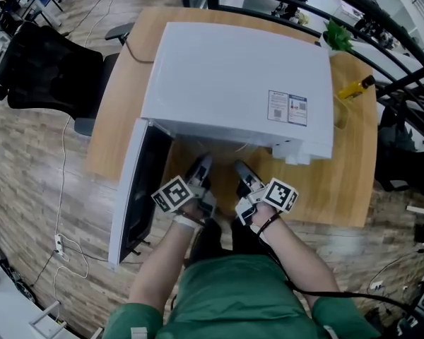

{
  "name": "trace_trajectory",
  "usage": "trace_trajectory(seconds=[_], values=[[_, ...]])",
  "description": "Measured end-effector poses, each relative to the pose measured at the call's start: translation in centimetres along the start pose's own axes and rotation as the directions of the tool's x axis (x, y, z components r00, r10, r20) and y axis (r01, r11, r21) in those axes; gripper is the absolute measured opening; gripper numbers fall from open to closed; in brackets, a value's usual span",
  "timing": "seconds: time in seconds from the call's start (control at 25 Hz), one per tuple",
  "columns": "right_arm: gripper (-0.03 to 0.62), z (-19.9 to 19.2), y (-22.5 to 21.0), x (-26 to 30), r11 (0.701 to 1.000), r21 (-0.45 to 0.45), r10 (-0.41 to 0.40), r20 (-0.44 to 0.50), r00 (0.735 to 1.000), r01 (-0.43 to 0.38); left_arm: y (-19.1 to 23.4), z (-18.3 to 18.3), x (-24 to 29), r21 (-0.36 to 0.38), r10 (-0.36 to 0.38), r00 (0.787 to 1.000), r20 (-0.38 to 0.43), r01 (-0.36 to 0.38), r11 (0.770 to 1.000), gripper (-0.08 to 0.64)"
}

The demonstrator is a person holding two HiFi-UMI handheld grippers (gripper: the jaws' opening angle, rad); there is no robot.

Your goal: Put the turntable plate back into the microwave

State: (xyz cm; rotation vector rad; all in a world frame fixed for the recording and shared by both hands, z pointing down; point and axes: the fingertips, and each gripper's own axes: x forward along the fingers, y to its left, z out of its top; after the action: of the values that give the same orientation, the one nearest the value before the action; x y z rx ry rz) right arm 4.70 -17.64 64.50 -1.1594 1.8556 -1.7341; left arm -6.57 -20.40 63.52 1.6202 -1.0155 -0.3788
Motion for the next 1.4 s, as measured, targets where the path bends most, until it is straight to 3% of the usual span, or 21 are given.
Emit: trace_trajectory(seconds=[0.32, 0.48, 0.6, 1.4], values=[[0.111, -1.0, 0.7, 0.1, 1.0, 0.017, -0.022, -0.003, 1.0, 0.022, 0.0, -0.7, -1.3, 0.008, 0.094, 0.996, -0.012, -0.094, 0.996, 0.087], [0.095, -0.8, 1.0, 0.6, 1.0, 0.015, -0.012, 0.002, 1.0, 0.012, 0.0, -0.4, -1.2, 0.005, 0.1, 0.995, -0.006, -0.1, 0.995, 0.083], [0.035, -0.7, 1.1, 0.9, 1.0, 0.01, -0.019, -0.003, 1.0, 0.019, 0.2, 0.0, -1.0, 0.003, 0.108, 0.994, -0.005, -0.108, 0.994, 0.061], [0.034, 2.3, 1.1, 3.8, 0.999, 0.02, -0.04, 0.014, 0.999, 0.04, 0.3, 2.9, 2.5, -0.008, 0.082, 0.997, 0.001, -0.082, 0.997, 0.051]])
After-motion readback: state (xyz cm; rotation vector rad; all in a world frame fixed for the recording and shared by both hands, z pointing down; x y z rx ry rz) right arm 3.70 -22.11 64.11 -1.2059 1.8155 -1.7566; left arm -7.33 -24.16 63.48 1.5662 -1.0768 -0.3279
